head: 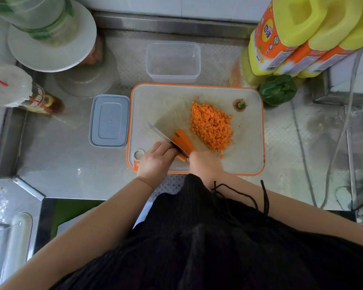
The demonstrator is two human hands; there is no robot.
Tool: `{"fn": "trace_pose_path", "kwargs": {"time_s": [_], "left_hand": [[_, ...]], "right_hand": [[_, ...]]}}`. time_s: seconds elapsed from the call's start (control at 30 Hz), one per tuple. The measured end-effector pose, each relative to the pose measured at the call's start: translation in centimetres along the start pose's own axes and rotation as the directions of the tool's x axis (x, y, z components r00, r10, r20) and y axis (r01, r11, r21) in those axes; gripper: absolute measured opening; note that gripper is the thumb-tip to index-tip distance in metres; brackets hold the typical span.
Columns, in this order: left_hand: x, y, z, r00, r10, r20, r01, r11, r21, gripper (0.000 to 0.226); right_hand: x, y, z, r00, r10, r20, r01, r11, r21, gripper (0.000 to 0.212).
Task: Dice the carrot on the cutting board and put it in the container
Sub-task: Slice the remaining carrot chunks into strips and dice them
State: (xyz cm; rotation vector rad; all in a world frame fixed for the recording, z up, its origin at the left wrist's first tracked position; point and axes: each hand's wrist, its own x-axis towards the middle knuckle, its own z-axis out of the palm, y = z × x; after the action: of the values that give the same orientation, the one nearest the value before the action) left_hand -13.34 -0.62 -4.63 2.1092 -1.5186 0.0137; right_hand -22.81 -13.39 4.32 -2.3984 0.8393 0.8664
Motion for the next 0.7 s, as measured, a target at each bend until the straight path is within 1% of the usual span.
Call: {"fn": "trace_pose_path", "kwargs": {"time_s": [0.03, 0.1, 0.13, 0.23, 0.27, 0.37, 0.43, 0.53, 0.63, 0.7], "left_hand": [[-0.1, 0.0, 0.0, 1.0, 0.0, -0.002, 0.0, 1.0, 0.002, 0.017], [-0.1, -0.1, 0.0, 1.0, -0.012, -0.002, 0.012, 1.0, -0.004, 0.013], [-0.2, -0.1, 0.1, 1.0, -0.017, -0.005, 0.017, 1.0, -0.01, 0.011], [-0.3, -0.4, 0.3, 1.0, -0.01, -0.016, 0.01, 1.0, -0.014, 0.008], [-0.3, -0.5, 0.3, 1.0, 0.001, -0.014, -0.001, 1.0, -0.011, 0.008], [-0.4, -0.5, 0.4, 1.0, 0.0, -0.026, 0.0, 1.0, 0.007, 0.006], [-0.4, -0.3, 0.4, 0.999, -0.022, -0.042, 0.023, 1.0, 0.014, 0.006], [-0.5, -0.2, 0.3, 0.998, -0.034, -0.057, 0.033, 0.999, -0.016, 0.008], [-0.4, -0.1, 0.3, 0.998, -0.048, -0.045, 0.047, 0.999, -0.028, 0.009], [-0.4, -0.1, 0.3, 0.998, -0.053, -0.029, 0.053, 0.998, -0.03, 0.009]], "right_hand": [[0.1, 0.3, 0.2, 1.0, -0.006, -0.005, 0.006, 1.0, 0.021, 0.007], [0.3, 0.9, 0.2, 1.0, -0.007, 0.031, 0.004, 0.996, 0.094, 0.022], [0.5, 1.3, 0.0, 0.999, 0.001, 0.044, -0.007, 0.99, 0.138, 0.025], [1.4, 2.1, -0.6, 0.998, 0.027, 0.049, -0.038, 0.972, 0.23, 0.03], [1.4, 2.2, -0.7, 0.998, 0.024, 0.052, -0.036, 0.971, 0.234, 0.032], [0.8, 2.1, -0.5, 0.999, -0.006, 0.034, 0.0, 0.982, 0.19, 0.029], [0.3, 2.0, -0.1, 0.999, -0.02, 0.041, 0.014, 0.989, 0.145, 0.032], [0.1, 1.9, 0.3, 0.997, 0.019, 0.071, -0.026, 0.995, 0.094, 0.036], [-0.2, 1.9, 0.2, 0.997, 0.021, 0.073, -0.027, 0.997, 0.077, 0.023], [-0.5, 1.9, 0.0, 0.998, 0.01, 0.064, -0.015, 0.998, 0.067, 0.019]]}}
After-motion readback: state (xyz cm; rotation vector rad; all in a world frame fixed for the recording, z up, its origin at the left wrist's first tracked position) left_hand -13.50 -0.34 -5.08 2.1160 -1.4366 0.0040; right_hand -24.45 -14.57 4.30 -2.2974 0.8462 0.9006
